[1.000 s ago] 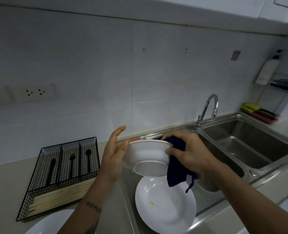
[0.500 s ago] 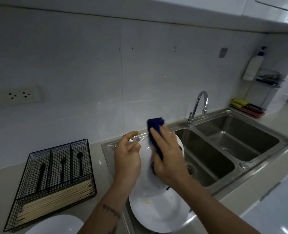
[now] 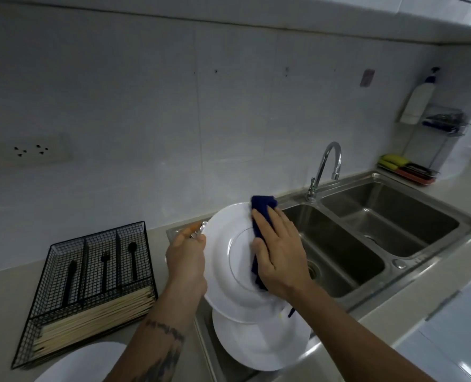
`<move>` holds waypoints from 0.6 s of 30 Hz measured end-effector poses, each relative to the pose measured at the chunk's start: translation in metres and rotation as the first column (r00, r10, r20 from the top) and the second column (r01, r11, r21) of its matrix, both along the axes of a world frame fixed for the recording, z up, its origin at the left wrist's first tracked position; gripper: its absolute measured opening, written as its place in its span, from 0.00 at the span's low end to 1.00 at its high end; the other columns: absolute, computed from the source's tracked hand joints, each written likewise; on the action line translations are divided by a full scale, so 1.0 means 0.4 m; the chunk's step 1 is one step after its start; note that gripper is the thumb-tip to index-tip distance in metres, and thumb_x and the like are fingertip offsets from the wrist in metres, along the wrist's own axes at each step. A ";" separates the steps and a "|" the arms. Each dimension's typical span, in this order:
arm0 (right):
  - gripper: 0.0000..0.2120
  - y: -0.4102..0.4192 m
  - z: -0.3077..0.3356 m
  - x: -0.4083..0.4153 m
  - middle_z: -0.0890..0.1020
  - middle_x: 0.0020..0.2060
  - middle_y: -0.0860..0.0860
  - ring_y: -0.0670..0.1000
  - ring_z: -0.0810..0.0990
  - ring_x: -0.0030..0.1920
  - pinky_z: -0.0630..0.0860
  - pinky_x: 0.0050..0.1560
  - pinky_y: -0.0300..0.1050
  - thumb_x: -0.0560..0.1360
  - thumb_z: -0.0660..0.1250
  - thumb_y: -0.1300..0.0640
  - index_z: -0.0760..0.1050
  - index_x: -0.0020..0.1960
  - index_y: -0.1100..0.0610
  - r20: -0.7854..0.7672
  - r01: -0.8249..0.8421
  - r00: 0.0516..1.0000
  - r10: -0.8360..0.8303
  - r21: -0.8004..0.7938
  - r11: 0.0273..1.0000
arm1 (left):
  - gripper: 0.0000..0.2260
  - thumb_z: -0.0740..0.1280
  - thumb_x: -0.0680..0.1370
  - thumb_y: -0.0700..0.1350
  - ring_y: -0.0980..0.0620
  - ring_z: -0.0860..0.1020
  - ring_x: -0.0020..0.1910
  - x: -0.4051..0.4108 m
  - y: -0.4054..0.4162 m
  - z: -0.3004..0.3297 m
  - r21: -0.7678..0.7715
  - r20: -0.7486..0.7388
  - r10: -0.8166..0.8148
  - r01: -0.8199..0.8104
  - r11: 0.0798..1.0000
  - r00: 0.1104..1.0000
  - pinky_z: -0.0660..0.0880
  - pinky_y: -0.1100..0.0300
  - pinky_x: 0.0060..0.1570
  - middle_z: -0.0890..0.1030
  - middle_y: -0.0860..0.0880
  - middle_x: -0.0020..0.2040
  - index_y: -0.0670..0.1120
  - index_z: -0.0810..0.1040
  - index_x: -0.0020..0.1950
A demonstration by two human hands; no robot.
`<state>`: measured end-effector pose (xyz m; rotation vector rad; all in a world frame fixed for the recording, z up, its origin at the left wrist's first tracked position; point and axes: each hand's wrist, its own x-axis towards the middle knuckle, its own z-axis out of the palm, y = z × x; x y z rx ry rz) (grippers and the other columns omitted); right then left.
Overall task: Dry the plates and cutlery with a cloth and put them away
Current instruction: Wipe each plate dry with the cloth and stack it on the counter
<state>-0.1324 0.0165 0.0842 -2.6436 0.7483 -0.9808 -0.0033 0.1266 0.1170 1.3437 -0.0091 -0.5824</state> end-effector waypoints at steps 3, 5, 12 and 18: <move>0.26 -0.018 0.044 0.021 0.62 0.76 0.48 0.49 0.56 0.76 0.52 0.75 0.48 0.79 0.50 0.49 0.61 0.76 0.50 -0.071 -0.090 0.994 0.082 -0.114 0.989 | 0.11 0.64 0.79 0.37 0.49 0.78 0.43 -0.003 -0.019 0.001 0.004 0.007 -0.058 0.058 0.998 0.998 0.78 0.53 0.48 0.81 0.50 0.47 0.50 0.81 0.55; 0.27 -0.053 0.045 0.011 0.64 0.75 0.49 0.51 0.59 0.75 0.55 0.74 0.48 0.77 0.50 0.49 0.62 0.75 0.50 -0.018 -0.053 0.998 0.053 -0.013 0.999 | 0.11 0.64 0.80 0.38 0.49 0.78 0.44 0.012 -0.021 0.001 -0.007 -0.012 -0.045 0.045 0.999 0.999 0.78 0.54 0.47 0.80 0.51 0.46 0.54 0.80 0.51; 0.31 0.014 -0.058 -0.060 0.49 0.78 0.47 0.51 0.47 0.78 0.50 0.76 0.54 0.77 0.48 0.46 0.51 0.79 0.51 0.043 0.037 0.998 -0.045 0.175 0.984 | 0.12 0.61 0.82 0.41 0.44 0.79 0.52 0.044 -0.021 -0.032 -0.069 -0.106 -0.018 0.011 0.998 0.994 0.77 0.52 0.48 0.81 0.49 0.52 0.55 0.81 0.49; 0.32 0.154 -0.065 -0.043 0.50 0.78 0.50 0.55 0.45 0.78 0.51 0.73 0.66 0.75 0.52 0.49 0.51 0.79 0.50 -0.146 -0.025 0.989 0.015 -0.065 0.998 | 0.15 0.61 0.81 0.41 0.40 0.80 0.56 0.005 -0.062 -0.037 -0.143 -0.220 -0.116 0.085 0.986 0.969 0.79 0.40 0.54 0.81 0.45 0.60 0.52 0.79 0.64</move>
